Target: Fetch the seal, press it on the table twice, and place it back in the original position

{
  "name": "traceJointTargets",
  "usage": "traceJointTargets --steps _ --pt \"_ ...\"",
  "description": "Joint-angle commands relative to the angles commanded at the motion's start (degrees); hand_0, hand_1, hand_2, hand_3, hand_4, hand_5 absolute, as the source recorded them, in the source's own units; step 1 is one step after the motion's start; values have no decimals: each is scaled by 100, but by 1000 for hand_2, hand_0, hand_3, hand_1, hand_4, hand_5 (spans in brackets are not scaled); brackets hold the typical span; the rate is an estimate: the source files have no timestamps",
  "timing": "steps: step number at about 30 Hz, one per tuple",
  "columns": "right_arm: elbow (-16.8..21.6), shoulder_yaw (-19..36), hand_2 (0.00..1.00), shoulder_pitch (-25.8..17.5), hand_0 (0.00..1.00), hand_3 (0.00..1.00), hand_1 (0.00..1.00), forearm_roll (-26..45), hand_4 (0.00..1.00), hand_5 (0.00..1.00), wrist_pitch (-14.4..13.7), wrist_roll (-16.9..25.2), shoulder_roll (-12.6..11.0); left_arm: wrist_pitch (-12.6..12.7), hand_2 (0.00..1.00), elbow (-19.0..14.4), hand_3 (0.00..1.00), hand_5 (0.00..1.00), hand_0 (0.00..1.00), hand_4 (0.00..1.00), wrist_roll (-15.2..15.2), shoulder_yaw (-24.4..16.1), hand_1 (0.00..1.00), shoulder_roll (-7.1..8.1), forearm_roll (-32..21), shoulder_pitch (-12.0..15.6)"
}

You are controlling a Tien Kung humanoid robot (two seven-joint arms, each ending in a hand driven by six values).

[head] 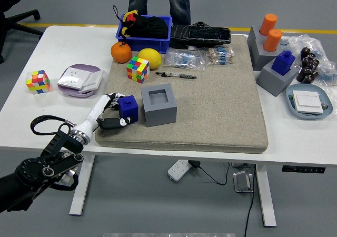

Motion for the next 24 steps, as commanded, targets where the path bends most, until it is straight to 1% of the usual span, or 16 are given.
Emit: traceJointTargets --steps 7,12,17,20,24 --pt "-2 28 735 0 865 743 774 1 797 569 1 1 8 -2 468 13 581 2 624 669 3 47 515 -2 -8 -35" --pt "-1 47 736 -2 864 742 773 -5 797 569 -1 0 3 -3 468 -13 581 2 623 669 2 -40 515 55 28 -74" --pt "4 69 735 -1 865 743 774 -10 797 569 -5 4 7 -3 468 -104 581 2 622 668 8 -250 515 196 139 -139" --pt "2 82 735 -5 865 743 774 -12 797 569 -5 2 5 -22 468 -251 581 2 622 668 31 -429 515 331 257 -217" --pt "-3 89 735 -8 864 743 774 -13 798 569 -3 0 -1 -57 468 -420 581 2 622 668 81 -605 515 473 401 -359"
